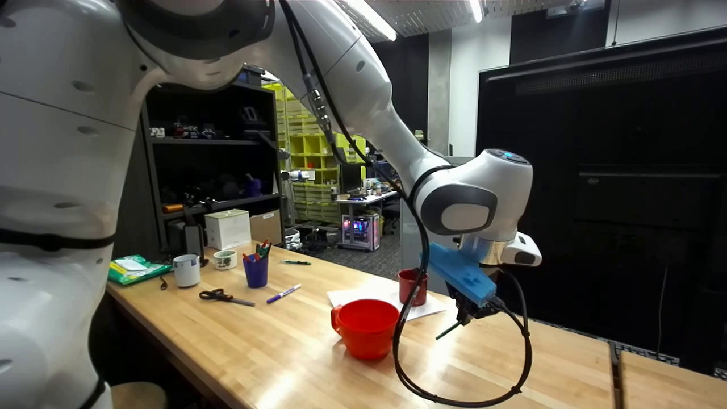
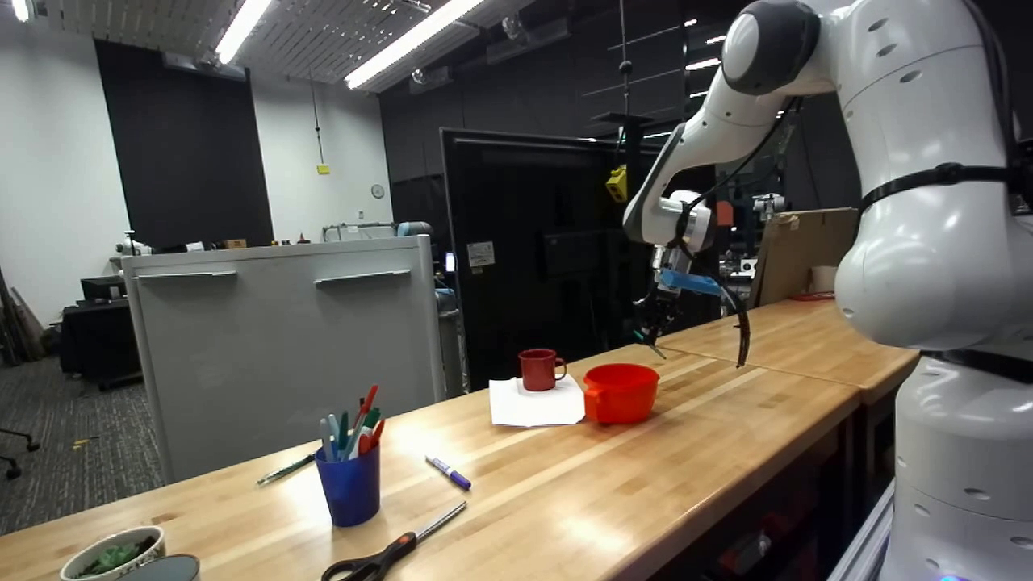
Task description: Put the green pen in the blue cup.
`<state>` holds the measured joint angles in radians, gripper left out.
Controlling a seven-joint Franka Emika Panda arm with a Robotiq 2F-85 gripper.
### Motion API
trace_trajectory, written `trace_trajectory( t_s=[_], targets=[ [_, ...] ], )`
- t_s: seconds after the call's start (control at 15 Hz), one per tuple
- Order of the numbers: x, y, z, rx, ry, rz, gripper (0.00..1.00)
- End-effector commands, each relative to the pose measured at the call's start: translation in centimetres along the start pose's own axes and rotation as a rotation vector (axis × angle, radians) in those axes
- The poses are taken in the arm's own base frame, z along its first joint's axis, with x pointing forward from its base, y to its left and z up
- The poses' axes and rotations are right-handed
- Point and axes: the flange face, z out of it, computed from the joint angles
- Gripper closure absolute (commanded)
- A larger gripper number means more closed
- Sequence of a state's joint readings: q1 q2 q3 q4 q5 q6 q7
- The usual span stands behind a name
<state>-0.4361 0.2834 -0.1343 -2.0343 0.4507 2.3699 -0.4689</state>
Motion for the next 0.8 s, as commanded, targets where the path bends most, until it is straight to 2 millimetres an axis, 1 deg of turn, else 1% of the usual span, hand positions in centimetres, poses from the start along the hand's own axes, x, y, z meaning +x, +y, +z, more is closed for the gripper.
trace_trajectory(
  t_s=[0.0, 0.2, 0.33, 0.47, 0.6, 0.67, 0.73],
  targets=[
    [-0.8, -6.0, -1.8, -0.029, -0.015, -0.195, 0.98],
    [-1.8, -12.4, -3.5, -0.051, -0.004, -0.362, 0.98],
    [-3.3, -16.6, -4.8, -0.051, 0.002, -0.476, 0.98],
    [-5.6, -20.4, -5.9, -0.038, -0.002, -0.585, 0.98],
    [-8.3, -23.3, -6.6, -0.004, -0.023, -0.689, 0.98],
    [-9.6, -24.5, -6.9, 0.016, -0.035, -0.74, 0.98],
    [-6.3, -23.4, -5.6, -0.007, -0.026, -0.65, 0.91]
  ],
)
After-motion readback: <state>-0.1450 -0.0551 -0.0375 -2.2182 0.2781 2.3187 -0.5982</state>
